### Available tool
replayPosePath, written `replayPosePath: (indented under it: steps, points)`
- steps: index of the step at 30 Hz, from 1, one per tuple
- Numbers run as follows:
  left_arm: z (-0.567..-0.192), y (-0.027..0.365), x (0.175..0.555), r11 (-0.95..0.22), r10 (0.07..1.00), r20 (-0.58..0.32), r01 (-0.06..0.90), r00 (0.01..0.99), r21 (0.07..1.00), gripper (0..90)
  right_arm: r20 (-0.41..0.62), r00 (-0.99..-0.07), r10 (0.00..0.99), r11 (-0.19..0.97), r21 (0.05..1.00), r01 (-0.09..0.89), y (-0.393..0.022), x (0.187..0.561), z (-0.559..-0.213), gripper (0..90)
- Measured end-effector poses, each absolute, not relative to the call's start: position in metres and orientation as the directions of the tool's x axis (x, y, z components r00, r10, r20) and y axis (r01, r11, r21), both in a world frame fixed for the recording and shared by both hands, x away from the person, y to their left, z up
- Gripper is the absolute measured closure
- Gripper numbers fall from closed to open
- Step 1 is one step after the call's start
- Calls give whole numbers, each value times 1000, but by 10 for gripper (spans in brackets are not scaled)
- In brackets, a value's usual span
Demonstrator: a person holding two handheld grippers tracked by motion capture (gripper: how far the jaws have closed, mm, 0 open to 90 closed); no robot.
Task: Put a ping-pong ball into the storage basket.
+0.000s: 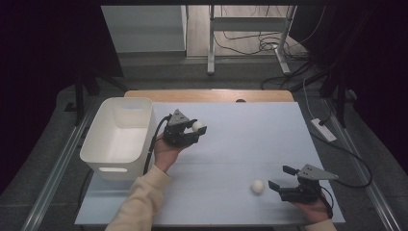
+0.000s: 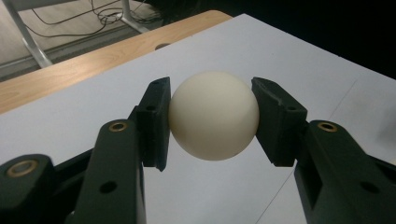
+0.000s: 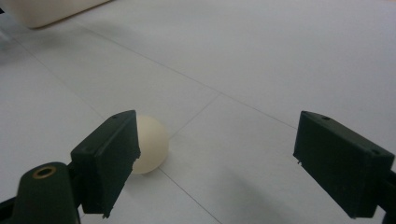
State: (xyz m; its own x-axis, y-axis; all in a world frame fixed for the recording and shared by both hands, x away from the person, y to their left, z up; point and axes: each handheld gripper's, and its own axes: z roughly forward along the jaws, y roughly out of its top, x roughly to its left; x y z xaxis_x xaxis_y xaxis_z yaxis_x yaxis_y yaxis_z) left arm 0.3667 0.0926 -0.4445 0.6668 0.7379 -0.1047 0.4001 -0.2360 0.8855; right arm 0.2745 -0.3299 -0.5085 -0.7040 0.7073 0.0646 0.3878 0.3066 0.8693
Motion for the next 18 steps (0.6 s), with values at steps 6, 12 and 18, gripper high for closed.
replayPosePath:
  steps: [6,12,18]
  points:
    - [-438,95,364,-226,738,-102,386,668,895,506,65,-704,707,306,869,388,-330,275,-509,144]
    - [-430,97,361,-217,738,-93,367,668,905,506,64,-704,707,307,870,387,-330,274,-508,144]
    - [-421,99,357,-202,736,-91,346,671,916,506,64,-704,707,306,870,386,-330,274,-508,144]
